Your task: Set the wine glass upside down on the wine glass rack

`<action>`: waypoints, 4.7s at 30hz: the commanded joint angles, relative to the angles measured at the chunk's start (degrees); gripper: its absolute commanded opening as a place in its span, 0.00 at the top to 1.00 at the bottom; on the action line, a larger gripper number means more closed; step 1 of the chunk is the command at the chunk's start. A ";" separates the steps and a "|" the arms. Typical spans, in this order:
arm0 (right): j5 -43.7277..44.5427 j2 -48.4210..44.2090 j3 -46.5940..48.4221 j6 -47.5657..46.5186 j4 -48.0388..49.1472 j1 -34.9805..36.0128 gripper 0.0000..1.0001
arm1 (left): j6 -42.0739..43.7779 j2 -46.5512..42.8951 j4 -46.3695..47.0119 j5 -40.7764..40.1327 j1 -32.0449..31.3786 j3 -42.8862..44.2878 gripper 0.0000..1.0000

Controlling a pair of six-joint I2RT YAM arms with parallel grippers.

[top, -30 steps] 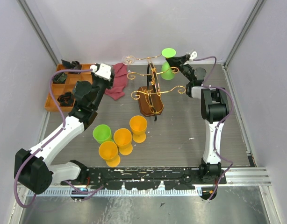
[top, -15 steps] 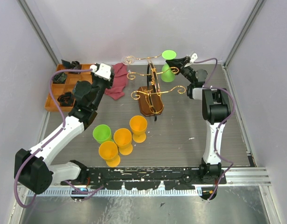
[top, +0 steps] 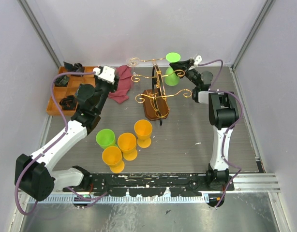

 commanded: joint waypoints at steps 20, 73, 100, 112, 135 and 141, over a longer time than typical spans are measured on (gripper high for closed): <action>4.69 -8.09 -14.79 1.98 5.64 -6.07 0.52 | -4.52 -0.04 -3.21 -2.82 2.66 3.34 0.36; 51.59 -60.00 -2.88 6.80 -109.99 38.14 0.42 | -25.29 9.29 -42.92 8.20 10.37 21.27 0.00; 56.55 -49.30 -9.55 18.81 -114.96 49.65 0.41 | -25.48 4.67 -38.00 7.52 10.41 15.32 0.02; 59.31 -47.05 -11.76 17.94 -114.43 49.73 0.53 | -25.26 5.27 -37.90 7.69 10.36 15.17 0.02; 63.27 -61.28 4.41 3.96 -133.39 49.73 0.99 | -26.58 5.24 -42.66 5.56 10.43 21.36 0.02; 59.58 -66.60 5.96 -7.09 -124.94 49.69 0.99 | -30.69 7.54 -50.33 -2.39 10.47 30.91 0.02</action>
